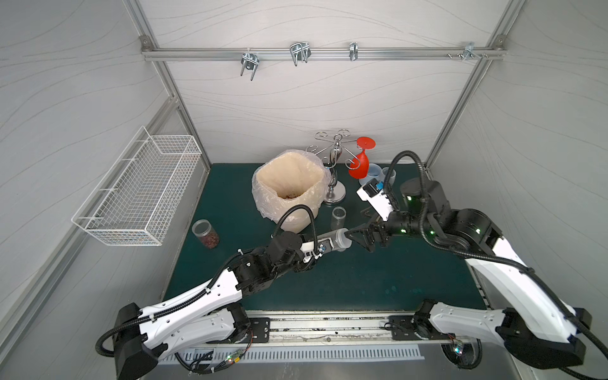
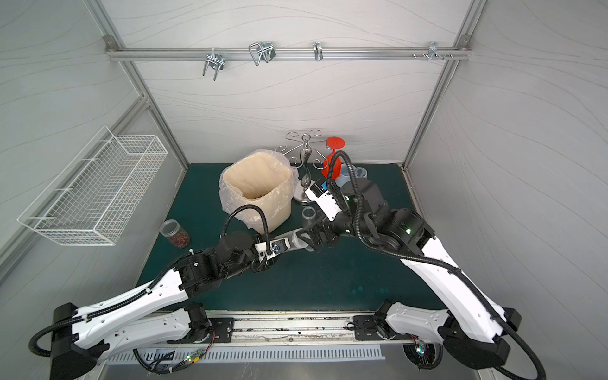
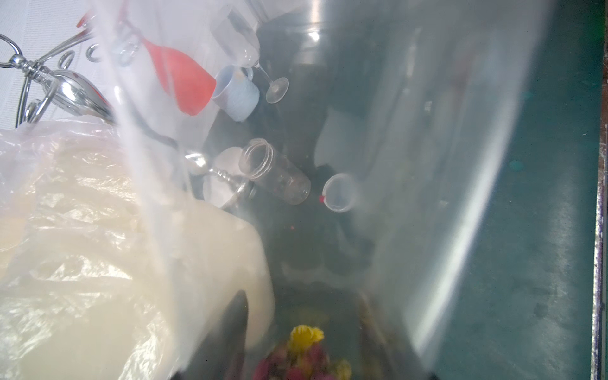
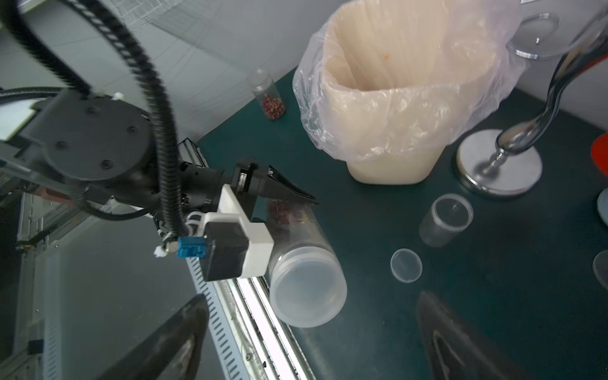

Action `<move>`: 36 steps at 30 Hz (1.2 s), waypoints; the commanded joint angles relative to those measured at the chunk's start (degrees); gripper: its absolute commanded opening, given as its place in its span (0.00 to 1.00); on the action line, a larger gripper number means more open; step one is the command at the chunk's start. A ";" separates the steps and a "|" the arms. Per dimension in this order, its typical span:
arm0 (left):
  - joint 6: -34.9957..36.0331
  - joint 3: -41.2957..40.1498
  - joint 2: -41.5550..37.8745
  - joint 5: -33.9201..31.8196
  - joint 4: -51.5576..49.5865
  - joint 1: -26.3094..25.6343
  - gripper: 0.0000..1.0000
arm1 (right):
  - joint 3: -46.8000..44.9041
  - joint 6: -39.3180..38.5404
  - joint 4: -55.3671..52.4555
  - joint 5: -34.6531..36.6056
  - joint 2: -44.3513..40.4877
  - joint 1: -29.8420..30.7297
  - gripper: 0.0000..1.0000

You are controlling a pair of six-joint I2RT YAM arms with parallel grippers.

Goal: Empty the moldy dried flower tea in the jars
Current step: Unscrew the lid from the jar.

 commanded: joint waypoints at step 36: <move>0.17 1.36 0.57 -0.06 3.12 0.12 0.00 | -1.47 0.74 -4.04 -9.94 8.35 -0.04 0.40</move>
